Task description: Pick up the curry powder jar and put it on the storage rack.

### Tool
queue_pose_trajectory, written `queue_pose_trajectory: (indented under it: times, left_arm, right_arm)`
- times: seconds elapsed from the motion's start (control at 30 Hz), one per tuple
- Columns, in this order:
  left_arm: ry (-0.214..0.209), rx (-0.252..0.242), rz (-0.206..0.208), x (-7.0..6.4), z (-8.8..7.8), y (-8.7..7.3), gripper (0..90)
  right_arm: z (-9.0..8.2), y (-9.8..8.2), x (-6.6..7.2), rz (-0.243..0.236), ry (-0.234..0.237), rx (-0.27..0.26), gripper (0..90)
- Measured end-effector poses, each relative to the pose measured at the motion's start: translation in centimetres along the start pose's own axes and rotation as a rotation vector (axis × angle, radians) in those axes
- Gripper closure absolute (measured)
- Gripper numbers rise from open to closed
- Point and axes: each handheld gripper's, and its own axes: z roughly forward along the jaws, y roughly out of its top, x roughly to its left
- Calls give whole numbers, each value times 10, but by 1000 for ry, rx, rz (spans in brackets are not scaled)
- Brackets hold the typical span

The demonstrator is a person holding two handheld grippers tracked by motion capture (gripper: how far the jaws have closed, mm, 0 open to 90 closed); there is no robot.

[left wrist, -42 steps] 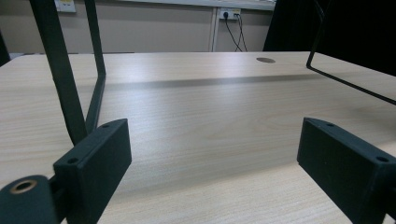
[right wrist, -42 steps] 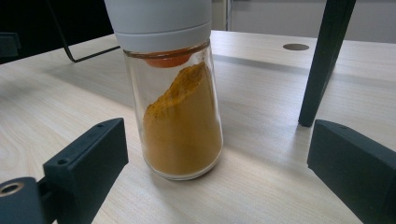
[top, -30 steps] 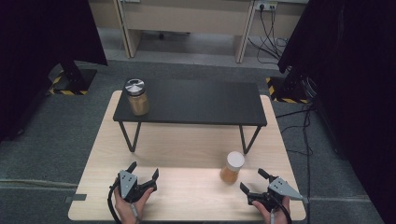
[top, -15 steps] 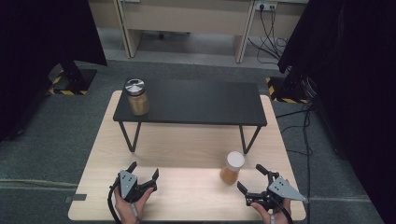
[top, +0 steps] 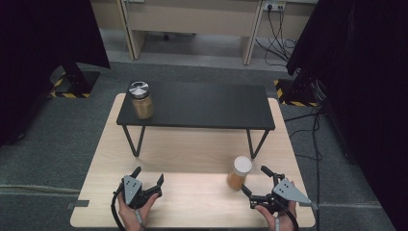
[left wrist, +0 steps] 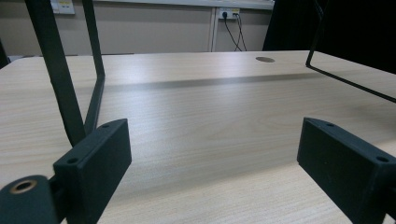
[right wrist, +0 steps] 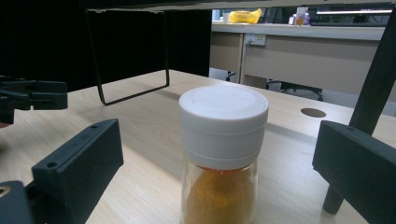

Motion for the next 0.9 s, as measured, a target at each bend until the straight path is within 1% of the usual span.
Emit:
queue_pose_trajectory:
  times: [0.23, 0.43, 0.53, 0.57, 0.6, 0.77, 0.83, 0.87, 0.9]
  left_arm:
    - [0, 4, 9, -1, 1, 1, 91]
    - [-1, 3, 3, 0, 1, 1, 91]
    - [-1, 3, 3, 0, 1, 1, 91]
    - [-1, 3, 3, 0, 1, 1, 91]
    - [-1, 2, 3, 0, 1, 1, 91]
    - [-1, 2, 6, 0, 1, 0, 91]
    - [-2, 2, 4, 0, 1, 0, 91]
    - [-2, 2, 4, 0, 1, 0, 91]
    - [-3, 1, 2, 0, 1, 0, 91]
  right_arm:
    - [6, -1, -1, 4, 0, 10, 20]
    - [13, 1, -2, 3, 9, 13, 32]
    - [22, 1, -4, 5, 22, 11, 51]
    - [22, 1, -4, 5, 22, 11, 51]
    - [27, 0, -4, 5, 22, 12, 67]
    - [34, 0, -6, 2, 17, 9, 104]
    - [36, 0, -7, 3, 20, 9, 108]
    - [40, 0, -9, -1, 27, 8, 134]
    - [41, 1, -10, 1, 31, 11, 138]
